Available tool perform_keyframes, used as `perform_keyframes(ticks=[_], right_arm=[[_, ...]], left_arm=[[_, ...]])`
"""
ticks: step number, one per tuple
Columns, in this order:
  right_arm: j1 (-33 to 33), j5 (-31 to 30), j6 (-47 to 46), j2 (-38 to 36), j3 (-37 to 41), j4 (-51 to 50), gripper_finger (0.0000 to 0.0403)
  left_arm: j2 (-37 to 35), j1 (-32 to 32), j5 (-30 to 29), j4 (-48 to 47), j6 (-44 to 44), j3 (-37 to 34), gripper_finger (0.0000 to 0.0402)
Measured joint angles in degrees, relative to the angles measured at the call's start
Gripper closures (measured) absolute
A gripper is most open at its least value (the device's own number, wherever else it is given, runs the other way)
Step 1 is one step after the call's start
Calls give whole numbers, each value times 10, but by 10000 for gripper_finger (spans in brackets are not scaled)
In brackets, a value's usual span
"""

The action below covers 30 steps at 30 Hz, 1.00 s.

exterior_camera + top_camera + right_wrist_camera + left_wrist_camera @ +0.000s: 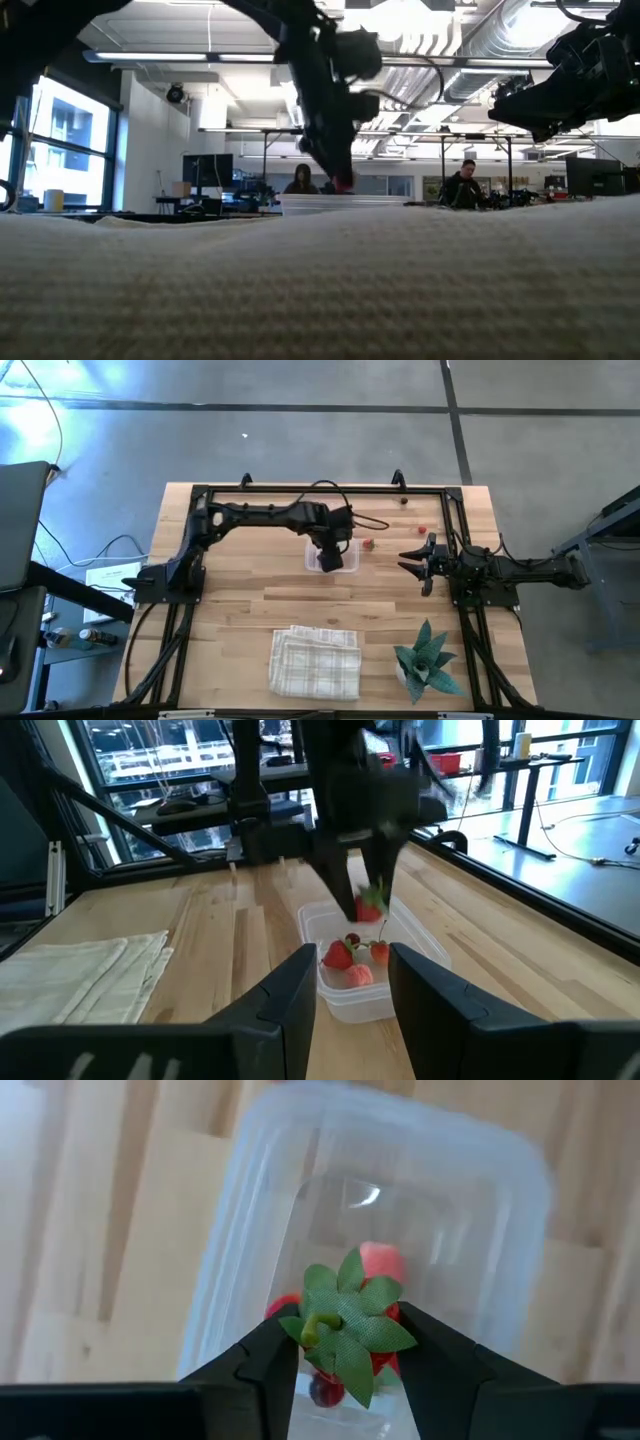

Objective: Pick and placing Produce into tupperware
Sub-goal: Put the bottom strawberry into the transparent bin

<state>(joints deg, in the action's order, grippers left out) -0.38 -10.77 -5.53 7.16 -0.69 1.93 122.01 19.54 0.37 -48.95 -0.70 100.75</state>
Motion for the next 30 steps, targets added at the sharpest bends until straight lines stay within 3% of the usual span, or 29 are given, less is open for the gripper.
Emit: perform_keyframes(ticks=[7,30], right_arm=[[0,0,0,0,0,0,286],[0,0,0,0,0,0,286]], left_arm=[[44,0,5,25,-6,0,259],[81,11,3,46,12,9,258]])
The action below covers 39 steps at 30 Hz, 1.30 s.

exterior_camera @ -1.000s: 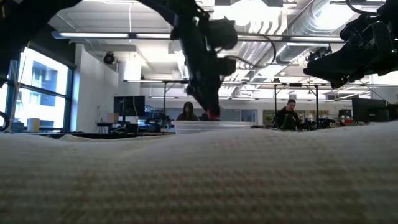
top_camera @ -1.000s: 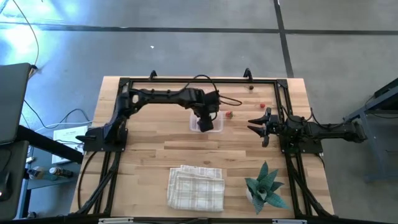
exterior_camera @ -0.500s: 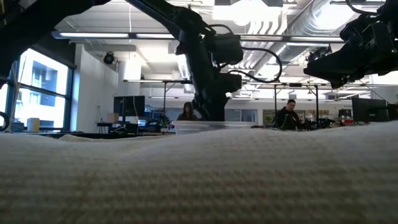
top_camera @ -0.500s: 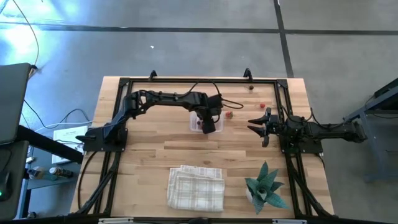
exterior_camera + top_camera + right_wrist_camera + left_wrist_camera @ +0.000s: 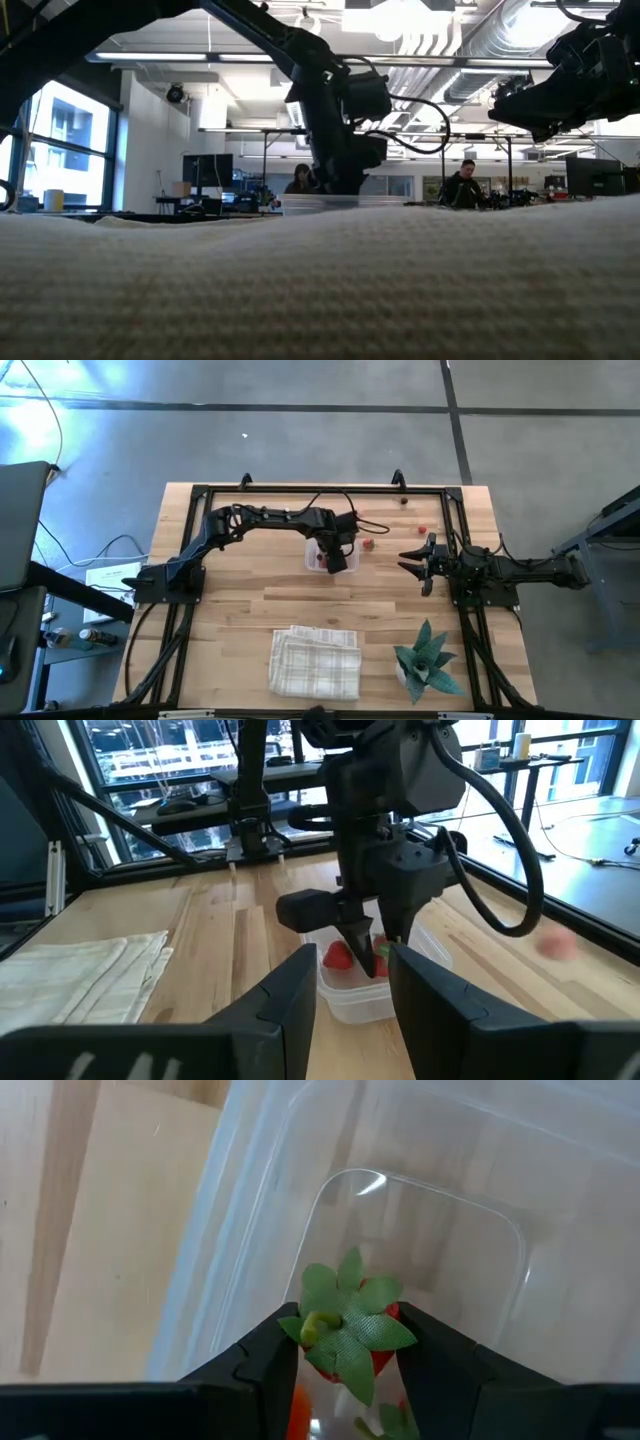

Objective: Pick and placing Produce into tupperware
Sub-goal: Put the bottom strawberry into the transparent bin, then put the apricot into the transparent bin

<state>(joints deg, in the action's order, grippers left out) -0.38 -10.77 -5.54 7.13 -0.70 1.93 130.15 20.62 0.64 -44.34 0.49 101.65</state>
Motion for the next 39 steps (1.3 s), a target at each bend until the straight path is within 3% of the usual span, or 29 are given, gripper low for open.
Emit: perform_keyframes(ticks=[16,30,39], right_arm=[[0,0,0,0,0,0,286],[0,0,0,0,0,0,286],[0,0,0,0,0,0,286]], left_arm=[[-4,0,10,-43,-1,0,255],[-5,-4,-2,-71,4,60,201],[-5,-4,16,-95,26,100,221]])
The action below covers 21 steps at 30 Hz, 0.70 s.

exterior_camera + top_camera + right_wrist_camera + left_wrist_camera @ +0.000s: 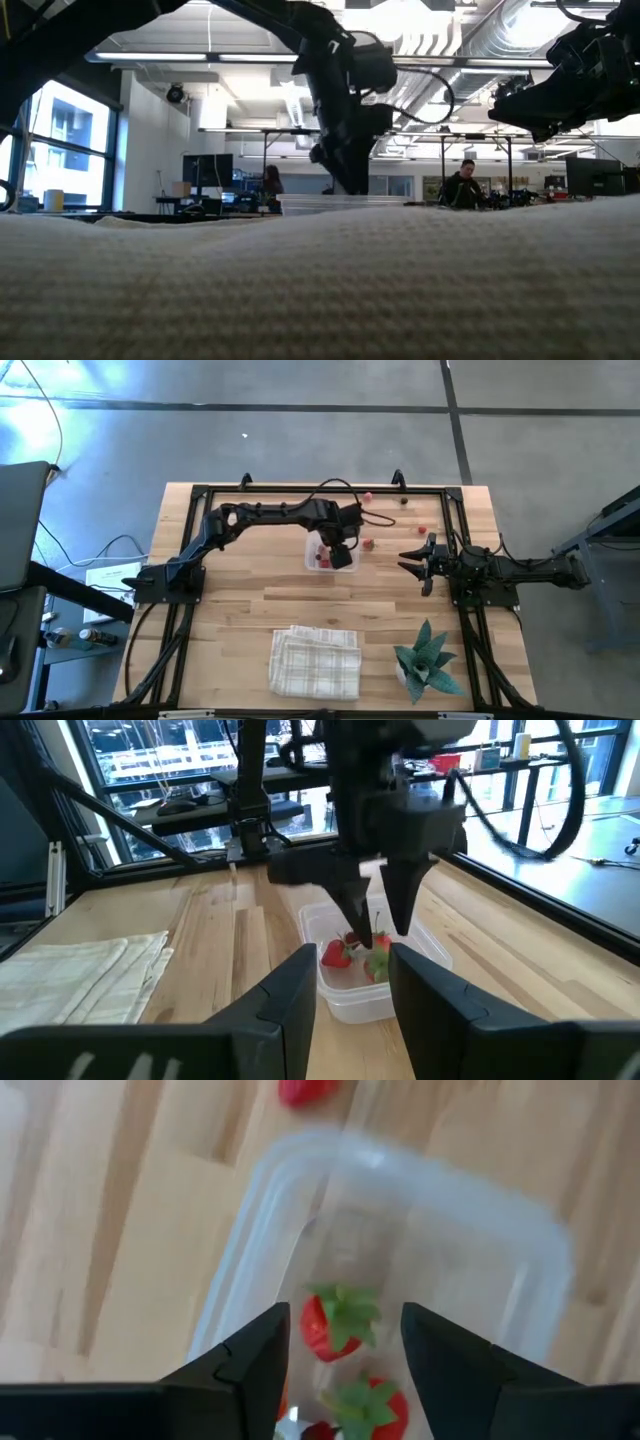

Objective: Pick and placing Produce into tupperware
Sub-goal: Put the apricot into the transparent bin

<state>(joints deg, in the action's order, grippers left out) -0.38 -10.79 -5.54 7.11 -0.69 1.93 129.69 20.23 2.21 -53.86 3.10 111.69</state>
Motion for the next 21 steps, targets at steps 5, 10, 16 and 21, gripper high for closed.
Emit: perform_keyframes(ticks=[5,10,16,21], right_arm=[[0,0,0,0,0,0,286],[0,0,0,0,0,0,286],[0,0,0,0,0,0,286],[0,0,0,0,0,0,286]], left_arm=[[0,0,3,-19,18,47,235],[0,0,3,-45,34,100,241],[0,0,24,-54,56,142,239],[0,0,27,-57,62,156,243]])
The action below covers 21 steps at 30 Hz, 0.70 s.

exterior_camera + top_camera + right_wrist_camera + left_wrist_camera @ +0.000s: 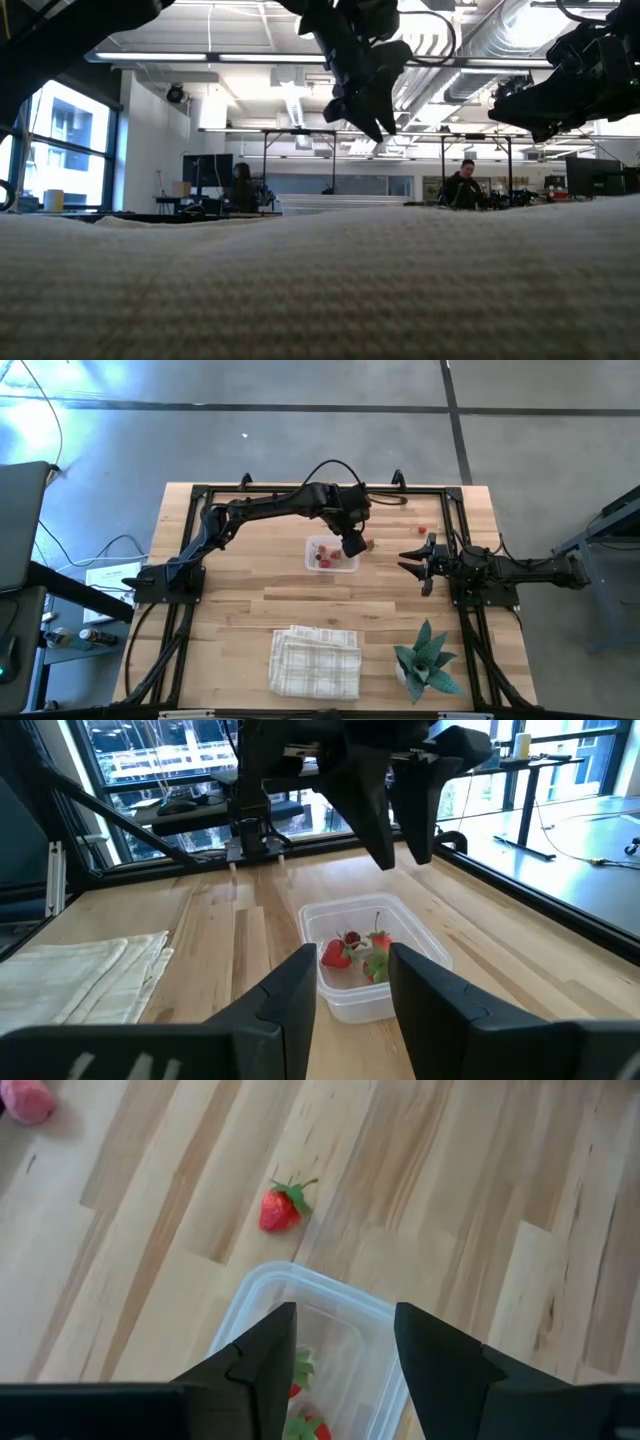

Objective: Pick and placing Produce into tupperware
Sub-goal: Put the apricot into the transparent bin

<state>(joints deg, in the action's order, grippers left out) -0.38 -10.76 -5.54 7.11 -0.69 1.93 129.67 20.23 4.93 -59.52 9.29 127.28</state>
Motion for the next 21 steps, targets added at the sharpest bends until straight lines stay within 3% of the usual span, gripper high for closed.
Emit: perform_keyframes(ticks=[9,16,21], right_arm=[[0,0,0,0,0,0,286],[0,0,0,0,0,0,286],[0,0,0,0,0,0,286]], left_arm=[[0,0,4,-10,-10,0,243],[-2,-4,31,-21,-68,-1,243],[-44,5,68,-71,-85,-1,243]])
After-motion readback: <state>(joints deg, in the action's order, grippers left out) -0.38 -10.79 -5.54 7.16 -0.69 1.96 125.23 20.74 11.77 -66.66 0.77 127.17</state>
